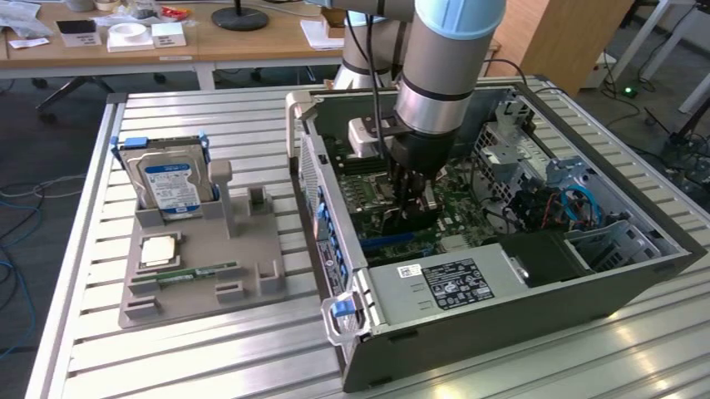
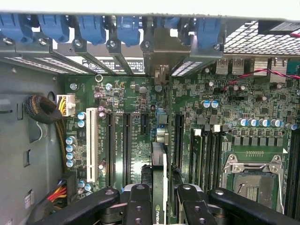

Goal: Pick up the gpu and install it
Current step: 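Insert the gpu into the slot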

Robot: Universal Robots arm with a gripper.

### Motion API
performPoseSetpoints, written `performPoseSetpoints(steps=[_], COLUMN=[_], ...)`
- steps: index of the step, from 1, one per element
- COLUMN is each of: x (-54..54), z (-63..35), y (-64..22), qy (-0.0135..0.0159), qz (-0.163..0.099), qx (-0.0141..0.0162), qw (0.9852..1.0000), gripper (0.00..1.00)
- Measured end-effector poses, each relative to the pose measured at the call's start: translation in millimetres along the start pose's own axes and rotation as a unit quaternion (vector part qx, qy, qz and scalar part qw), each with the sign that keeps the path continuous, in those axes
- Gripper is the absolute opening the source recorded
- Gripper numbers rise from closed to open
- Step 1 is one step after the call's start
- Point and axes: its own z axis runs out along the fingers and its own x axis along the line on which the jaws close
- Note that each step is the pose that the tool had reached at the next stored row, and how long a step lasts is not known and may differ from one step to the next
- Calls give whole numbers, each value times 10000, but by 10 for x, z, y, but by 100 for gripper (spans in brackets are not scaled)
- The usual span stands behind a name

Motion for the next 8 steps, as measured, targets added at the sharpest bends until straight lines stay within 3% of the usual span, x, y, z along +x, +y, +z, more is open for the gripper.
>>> performPoseSetpoints(steps=[8], x=[0], z=[1], y=[-19], qy=[0], qz=[1], qx=[-1], qw=[10000], gripper=[26])
